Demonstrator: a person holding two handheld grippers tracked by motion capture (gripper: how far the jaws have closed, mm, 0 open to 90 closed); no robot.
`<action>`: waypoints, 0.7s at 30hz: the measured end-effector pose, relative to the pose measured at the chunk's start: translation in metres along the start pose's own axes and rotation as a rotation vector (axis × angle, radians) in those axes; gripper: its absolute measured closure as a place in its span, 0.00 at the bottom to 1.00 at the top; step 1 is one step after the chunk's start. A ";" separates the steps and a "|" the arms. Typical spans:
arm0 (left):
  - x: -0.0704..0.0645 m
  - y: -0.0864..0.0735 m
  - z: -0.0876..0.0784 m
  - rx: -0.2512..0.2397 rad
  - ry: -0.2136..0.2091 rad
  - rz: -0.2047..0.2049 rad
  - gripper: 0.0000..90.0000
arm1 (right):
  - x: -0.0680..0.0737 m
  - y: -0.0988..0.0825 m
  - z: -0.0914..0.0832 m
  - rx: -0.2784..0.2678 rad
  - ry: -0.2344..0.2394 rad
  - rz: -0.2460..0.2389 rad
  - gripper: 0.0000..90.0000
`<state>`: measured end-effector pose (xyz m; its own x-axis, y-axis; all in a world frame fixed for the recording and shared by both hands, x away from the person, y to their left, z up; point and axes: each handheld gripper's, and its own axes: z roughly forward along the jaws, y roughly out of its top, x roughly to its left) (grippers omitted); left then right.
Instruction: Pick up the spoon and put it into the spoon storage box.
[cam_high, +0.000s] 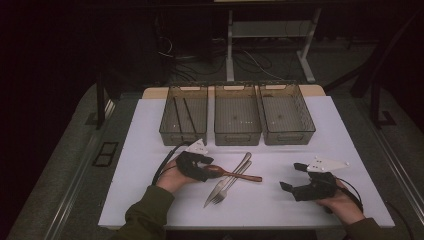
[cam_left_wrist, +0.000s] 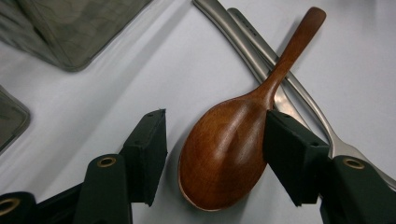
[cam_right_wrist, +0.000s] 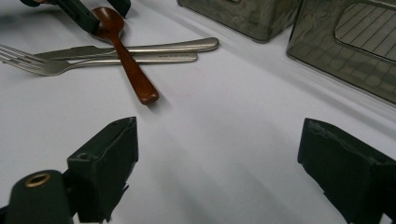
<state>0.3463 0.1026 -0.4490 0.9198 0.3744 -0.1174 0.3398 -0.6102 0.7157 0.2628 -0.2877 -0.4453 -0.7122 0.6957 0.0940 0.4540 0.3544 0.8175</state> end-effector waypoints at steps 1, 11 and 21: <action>0.000 0.000 0.000 0.002 -0.002 0.000 0.44 | 0.000 0.000 0.000 0.000 0.000 0.000 0.13; -0.002 -0.001 0.000 0.019 -0.022 0.037 0.50 | 0.000 0.000 0.000 0.006 -0.004 0.000 0.13; -0.005 -0.001 0.000 0.025 -0.063 0.088 0.63 | 0.000 0.000 0.000 0.007 -0.005 -0.002 0.13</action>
<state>0.3413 0.1015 -0.4492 0.9567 0.2739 -0.0986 0.2609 -0.6568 0.7075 0.2629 -0.2877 -0.4456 -0.7108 0.6977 0.0893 0.4558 0.3601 0.8140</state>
